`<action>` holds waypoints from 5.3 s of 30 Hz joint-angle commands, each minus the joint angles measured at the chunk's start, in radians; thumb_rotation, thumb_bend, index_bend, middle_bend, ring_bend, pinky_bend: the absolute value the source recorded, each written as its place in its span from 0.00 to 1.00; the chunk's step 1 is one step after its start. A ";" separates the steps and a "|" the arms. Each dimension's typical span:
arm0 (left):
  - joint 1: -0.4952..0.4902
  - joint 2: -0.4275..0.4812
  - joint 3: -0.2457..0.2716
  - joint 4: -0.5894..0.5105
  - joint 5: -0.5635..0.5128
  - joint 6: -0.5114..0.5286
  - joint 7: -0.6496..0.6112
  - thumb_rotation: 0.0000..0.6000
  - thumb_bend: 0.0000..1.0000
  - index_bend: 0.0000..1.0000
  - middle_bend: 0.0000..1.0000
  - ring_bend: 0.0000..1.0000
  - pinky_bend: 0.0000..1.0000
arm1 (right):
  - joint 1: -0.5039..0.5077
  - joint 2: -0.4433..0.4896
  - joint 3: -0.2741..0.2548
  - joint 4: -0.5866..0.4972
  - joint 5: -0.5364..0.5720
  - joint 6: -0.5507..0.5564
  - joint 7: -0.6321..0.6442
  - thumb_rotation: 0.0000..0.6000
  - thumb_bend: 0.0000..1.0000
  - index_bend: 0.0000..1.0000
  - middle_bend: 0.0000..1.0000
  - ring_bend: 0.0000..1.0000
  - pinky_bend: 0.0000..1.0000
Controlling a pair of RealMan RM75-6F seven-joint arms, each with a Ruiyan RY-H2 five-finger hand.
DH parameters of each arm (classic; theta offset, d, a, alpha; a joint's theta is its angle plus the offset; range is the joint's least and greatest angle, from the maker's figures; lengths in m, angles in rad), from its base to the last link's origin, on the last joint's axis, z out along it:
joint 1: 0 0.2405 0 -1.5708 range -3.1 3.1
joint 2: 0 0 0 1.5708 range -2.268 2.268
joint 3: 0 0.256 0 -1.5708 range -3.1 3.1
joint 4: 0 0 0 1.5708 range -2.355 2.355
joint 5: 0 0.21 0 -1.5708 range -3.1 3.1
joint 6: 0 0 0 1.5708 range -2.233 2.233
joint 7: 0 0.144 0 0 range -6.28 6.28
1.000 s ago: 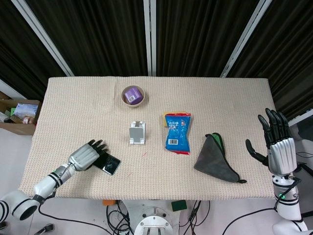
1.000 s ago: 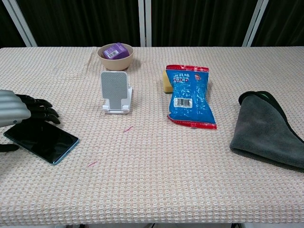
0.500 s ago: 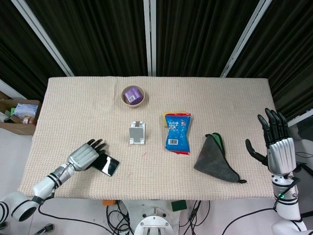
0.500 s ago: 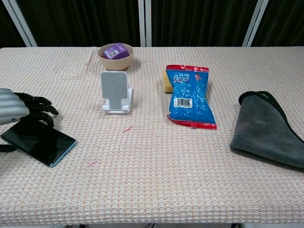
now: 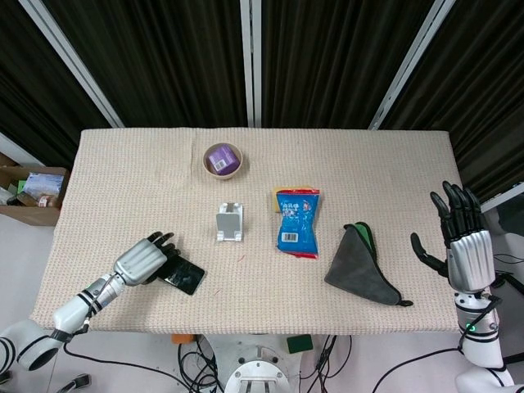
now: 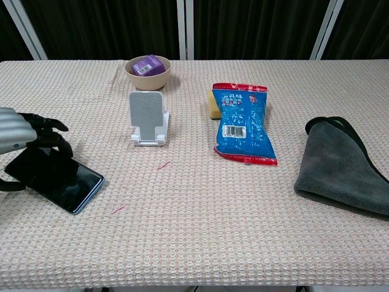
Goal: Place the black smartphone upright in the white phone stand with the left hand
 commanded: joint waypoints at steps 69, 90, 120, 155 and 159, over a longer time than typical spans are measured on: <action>-0.407 0.130 -0.281 -0.179 0.347 -0.181 0.909 1.00 0.43 0.67 0.70 0.60 0.61 | -0.058 -0.011 0.068 0.082 0.119 0.076 0.160 1.00 0.43 0.00 0.00 0.00 0.00; -0.465 0.092 -0.257 -0.157 0.295 -0.392 1.012 1.00 0.43 0.69 0.69 0.60 0.60 | -0.061 -0.022 0.069 0.120 0.135 0.059 0.190 1.00 0.44 0.00 0.00 0.00 0.00; -0.489 0.038 -0.203 -0.080 0.270 -0.376 0.950 1.00 0.42 0.61 0.62 0.54 0.57 | -0.056 -0.033 0.076 0.146 0.139 0.056 0.211 1.00 0.44 0.00 0.00 0.00 0.00; -0.349 0.139 -0.291 -0.258 -0.014 -0.359 1.169 1.00 0.06 0.00 0.00 0.00 0.15 | -0.060 -0.015 0.076 0.117 0.132 0.065 0.208 1.00 0.44 0.00 0.00 0.00 0.00; -0.233 0.215 -0.276 -0.350 -0.050 -0.203 1.157 1.00 0.05 0.00 0.00 0.00 0.15 | -0.069 -0.009 0.072 0.117 0.135 0.068 0.218 1.00 0.44 0.00 0.00 0.00 0.00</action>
